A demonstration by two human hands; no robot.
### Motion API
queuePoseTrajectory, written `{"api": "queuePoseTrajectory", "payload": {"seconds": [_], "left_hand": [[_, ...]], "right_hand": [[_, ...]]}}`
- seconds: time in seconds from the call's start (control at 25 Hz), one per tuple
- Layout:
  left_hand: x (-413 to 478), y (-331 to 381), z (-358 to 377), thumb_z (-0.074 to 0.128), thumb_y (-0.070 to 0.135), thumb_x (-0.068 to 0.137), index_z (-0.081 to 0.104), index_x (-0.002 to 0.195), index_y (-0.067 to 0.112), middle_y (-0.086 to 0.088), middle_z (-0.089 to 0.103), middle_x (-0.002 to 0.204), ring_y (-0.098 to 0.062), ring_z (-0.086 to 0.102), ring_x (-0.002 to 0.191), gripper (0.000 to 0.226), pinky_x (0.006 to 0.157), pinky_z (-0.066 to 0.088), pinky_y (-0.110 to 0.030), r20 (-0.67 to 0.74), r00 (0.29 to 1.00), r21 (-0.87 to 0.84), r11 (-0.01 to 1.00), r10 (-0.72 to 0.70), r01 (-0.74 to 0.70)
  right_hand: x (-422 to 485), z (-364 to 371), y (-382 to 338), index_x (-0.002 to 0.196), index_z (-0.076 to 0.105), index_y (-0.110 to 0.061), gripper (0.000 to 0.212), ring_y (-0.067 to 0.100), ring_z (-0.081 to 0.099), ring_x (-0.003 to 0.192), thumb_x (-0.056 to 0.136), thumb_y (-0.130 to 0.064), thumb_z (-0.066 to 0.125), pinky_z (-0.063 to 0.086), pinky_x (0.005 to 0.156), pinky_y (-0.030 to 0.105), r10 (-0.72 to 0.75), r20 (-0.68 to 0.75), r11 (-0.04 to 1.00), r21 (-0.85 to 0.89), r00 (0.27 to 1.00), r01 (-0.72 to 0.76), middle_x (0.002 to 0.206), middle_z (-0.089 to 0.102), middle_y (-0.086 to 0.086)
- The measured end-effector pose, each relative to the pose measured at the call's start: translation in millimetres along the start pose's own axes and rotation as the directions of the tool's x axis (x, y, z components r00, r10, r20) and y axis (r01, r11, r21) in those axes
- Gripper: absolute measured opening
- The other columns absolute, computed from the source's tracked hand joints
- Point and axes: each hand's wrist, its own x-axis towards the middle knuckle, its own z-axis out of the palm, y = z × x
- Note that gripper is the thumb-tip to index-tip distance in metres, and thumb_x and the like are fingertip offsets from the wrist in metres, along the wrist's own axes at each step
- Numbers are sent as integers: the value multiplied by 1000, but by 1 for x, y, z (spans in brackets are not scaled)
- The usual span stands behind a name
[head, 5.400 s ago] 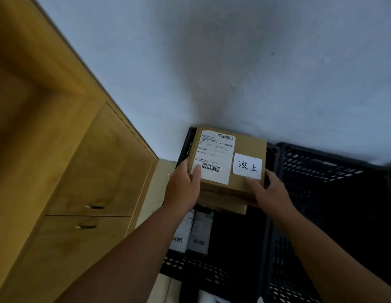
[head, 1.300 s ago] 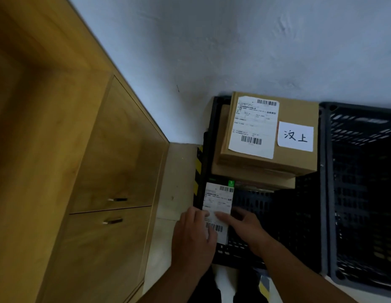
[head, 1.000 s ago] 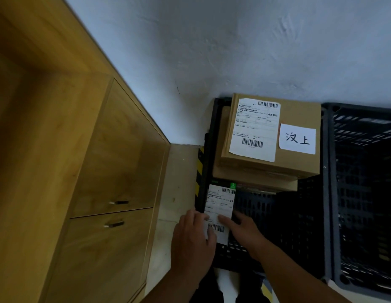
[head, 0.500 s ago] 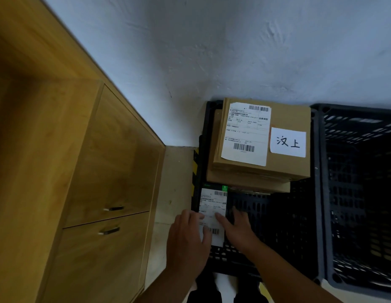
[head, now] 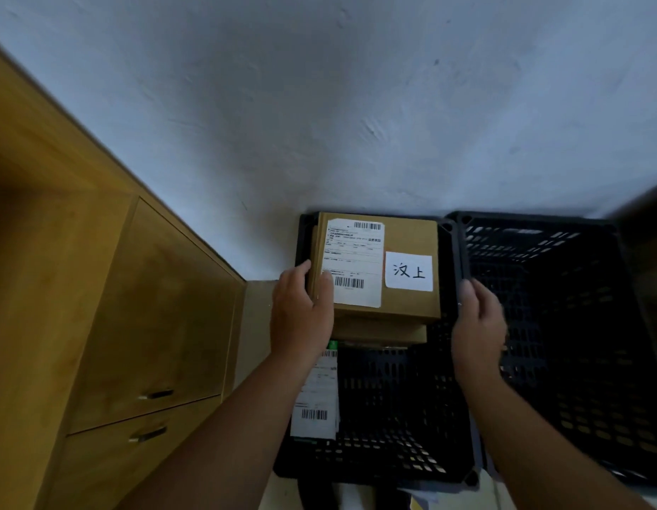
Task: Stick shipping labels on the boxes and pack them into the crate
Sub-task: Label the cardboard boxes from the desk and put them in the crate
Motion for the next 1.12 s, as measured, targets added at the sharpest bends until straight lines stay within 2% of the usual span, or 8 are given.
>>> {"api": "queuePoseTrajectory", "payload": {"seconds": [0.08, 0.16, 0.4, 0.6, 0.72, 0.84, 1.0, 1.12], "left_hand": [[0, 5, 3, 50, 44, 103, 53, 141, 23, 8, 49, 139, -10, 50, 124, 44, 96, 45, -27, 38, 999, -5, 1000, 13, -13], [-10, 10, 0, 54, 36, 102, 55, 139, 22, 7, 50, 137, -12, 53, 124, 39, 97, 51, -30, 4, 1000, -1, 1000, 25, -25], [-118, 18, -2, 48, 40, 98, 50, 137, 35, 18, 44, 137, -7, 55, 119, 39, 82, 62, -30, -35, 995, -59, 994, 92, -94], [-200, -3, 27, 60, 32, 95, 56, 133, 29, 15, 46, 137, -8, 43, 129, 38, 101, 34, -21, -6, 1000, 30, 999, 19, -18], [-203, -24, 37, 65, 24, 94, 58, 136, 21, 6, 49, 139, -9, 41, 128, 42, 104, 30, -23, 10, 996, 63, 994, -86, 85], [-196, -50, 47, 59, 30, 99, 46, 145, 29, 16, 36, 141, 1, 31, 129, 47, 101, 27, -12, 85, 987, 140, 982, -137, 124], [-186, -85, 65, 55, 34, 101, 37, 150, 28, 24, 25, 135, 3, 31, 127, 52, 77, 36, 4, 158, 971, 148, 977, -178, 155], [-183, -100, 79, 56, 35, 101, 32, 154, 25, 15, 24, 146, -2, 32, 131, 59, 100, 44, -13, 166, 974, 168, 978, -154, 126]], "right_hand": [[5, 10, -16, 136, 57, -25, 49, 6, 61, 108, 96, -53, 58, 49, 77, 17, 87, 253, 996, -22, 963, -84, 122, 63, -9], [1, 12, -18, 133, 57, -28, 44, 1, 62, 100, 95, -48, 62, 49, 67, 13, 71, 330, 996, -76, 941, -48, 113, 63, -15], [-62, -51, 14, 133, 54, -26, 37, 16, 60, 102, 98, -36, 60, 46, 71, 24, 52, 59, 991, -123, 997, -44, 119, 61, -1], [-117, -97, 56, 135, 54, -20, 46, 20, 52, 101, 95, -39, 64, 46, 86, 37, 242, -77, 923, -289, 967, -254, 129, 59, 10], [-122, -100, 72, 141, 50, -16, 52, 17, 48, 104, 95, -36, 65, 47, 92, 39, 245, 10, 914, -336, 970, -227, 136, 54, 9], [-115, -98, 93, 147, 42, -17, 53, 15, 47, 110, 99, -34, 59, 48, 102, 43, 236, 134, 906, -387, 962, -168, 139, 51, 6], [-107, -88, 117, 149, 39, -14, 50, 21, 49, 123, 103, -25, 53, 44, 109, 43, 204, 206, 886, -455, 957, -91, 141, 48, 6], [-107, -75, 130, 147, 41, -13, 44, 25, 50, 126, 104, -15, 50, 45, 108, 44, 194, 199, 889, -450, 960, -87, 135, 50, 8]]}}
